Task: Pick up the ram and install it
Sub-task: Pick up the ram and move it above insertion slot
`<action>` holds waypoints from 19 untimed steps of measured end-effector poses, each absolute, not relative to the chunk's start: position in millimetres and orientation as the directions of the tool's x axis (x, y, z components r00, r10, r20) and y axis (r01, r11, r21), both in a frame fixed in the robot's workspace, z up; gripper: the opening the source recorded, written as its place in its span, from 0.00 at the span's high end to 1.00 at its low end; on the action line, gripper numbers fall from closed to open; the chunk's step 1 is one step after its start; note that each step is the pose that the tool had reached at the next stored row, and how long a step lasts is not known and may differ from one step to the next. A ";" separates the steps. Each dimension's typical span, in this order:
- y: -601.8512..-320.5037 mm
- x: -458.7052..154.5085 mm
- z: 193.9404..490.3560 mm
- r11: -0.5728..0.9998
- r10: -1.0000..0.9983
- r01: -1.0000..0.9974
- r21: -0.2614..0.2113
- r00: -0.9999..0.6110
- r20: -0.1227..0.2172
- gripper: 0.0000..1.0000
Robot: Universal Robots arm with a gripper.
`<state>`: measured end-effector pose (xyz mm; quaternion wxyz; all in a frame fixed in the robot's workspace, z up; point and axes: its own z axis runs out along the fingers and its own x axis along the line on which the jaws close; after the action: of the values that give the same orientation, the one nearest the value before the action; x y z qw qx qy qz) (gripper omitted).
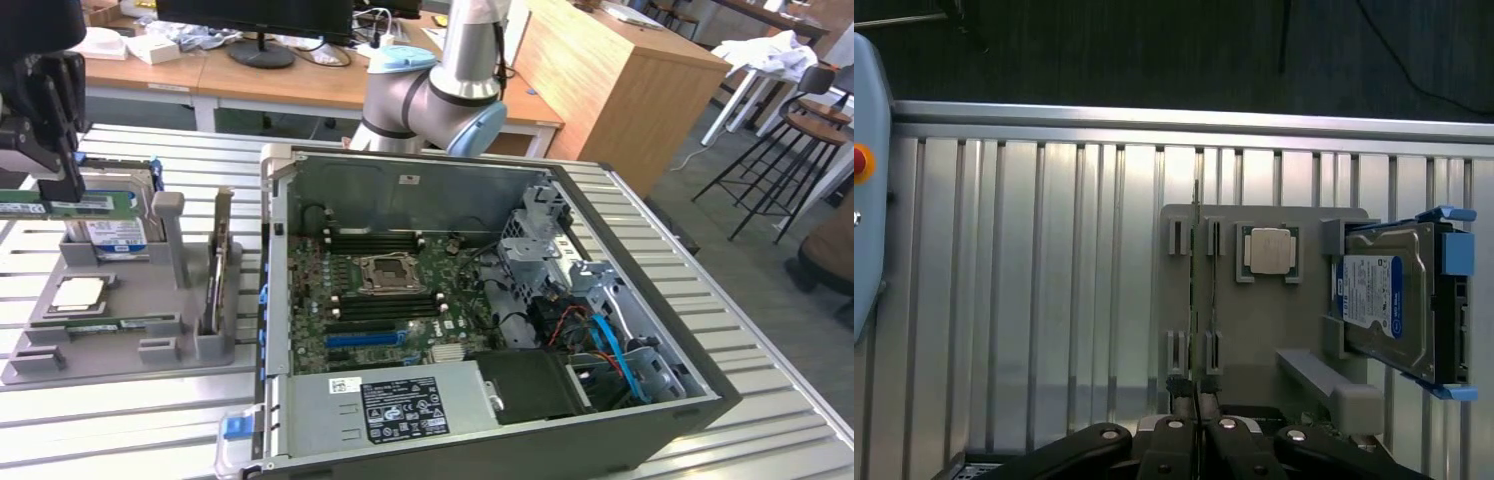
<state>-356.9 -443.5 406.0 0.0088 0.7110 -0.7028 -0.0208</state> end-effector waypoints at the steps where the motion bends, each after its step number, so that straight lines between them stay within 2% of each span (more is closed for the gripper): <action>1: -443.5 -356.8 406.1 -0.012 -1.000 -0.999 0.042 0.011 -0.017 0.88; 19: -443.5 -352.9 408.8 -0.012 -1.000 -0.999 0.044 0.011 -0.017 0.88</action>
<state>-352.9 -443.5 408.8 0.0096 0.7110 -0.7028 -0.0215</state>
